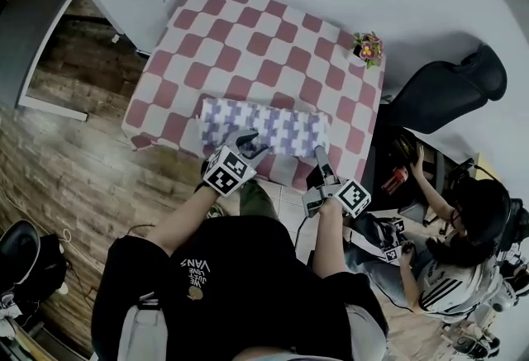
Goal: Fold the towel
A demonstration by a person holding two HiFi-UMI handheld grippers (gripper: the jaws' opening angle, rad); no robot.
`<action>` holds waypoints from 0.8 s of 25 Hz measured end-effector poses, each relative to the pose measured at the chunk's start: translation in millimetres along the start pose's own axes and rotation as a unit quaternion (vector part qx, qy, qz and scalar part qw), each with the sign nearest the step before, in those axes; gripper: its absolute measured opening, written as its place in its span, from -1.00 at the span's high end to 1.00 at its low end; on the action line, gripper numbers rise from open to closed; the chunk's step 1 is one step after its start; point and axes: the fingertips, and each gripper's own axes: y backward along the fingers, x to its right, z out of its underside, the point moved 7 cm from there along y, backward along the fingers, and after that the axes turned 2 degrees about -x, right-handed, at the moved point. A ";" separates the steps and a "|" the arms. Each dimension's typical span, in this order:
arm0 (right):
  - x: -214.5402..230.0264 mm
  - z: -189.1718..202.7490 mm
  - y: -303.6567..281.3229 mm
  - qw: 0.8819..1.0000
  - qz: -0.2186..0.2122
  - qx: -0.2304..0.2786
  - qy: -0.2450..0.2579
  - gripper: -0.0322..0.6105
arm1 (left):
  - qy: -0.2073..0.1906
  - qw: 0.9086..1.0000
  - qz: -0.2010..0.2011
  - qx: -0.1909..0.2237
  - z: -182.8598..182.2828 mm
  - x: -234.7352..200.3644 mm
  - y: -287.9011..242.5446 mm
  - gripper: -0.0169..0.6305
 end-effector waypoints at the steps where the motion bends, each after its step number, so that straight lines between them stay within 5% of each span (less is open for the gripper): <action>1: -12.7 -1.1 -4.9 1.000 -0.025 0.002 0.016 0.58 | 0.003 1.000 0.000 0.012 -2.3 -1.1 5.6 0.50; 5: -64.5 -1.2 -21.5 0.985 -0.037 -0.020 0.166 0.58 | 0.025 0.997 -0.011 0.067 -6.7 -6.1 43.8 0.50; 10: -140.0 38.2 -62.8 0.934 -0.022 -0.070 0.350 0.58 | 0.108 0.986 -0.066 0.110 23.4 -23.1 97.0 0.50; 14: -176.9 103.5 -105.8 0.870 -0.007 -0.123 0.478 0.58 | 0.142 0.978 -0.106 0.112 56.2 -25.5 133.3 0.50; 20: -187.3 195.8 -149.5 0.743 0.011 -0.193 0.640 0.57 | 0.183 0.964 -0.155 0.118 96.3 -25.2 178.0 0.50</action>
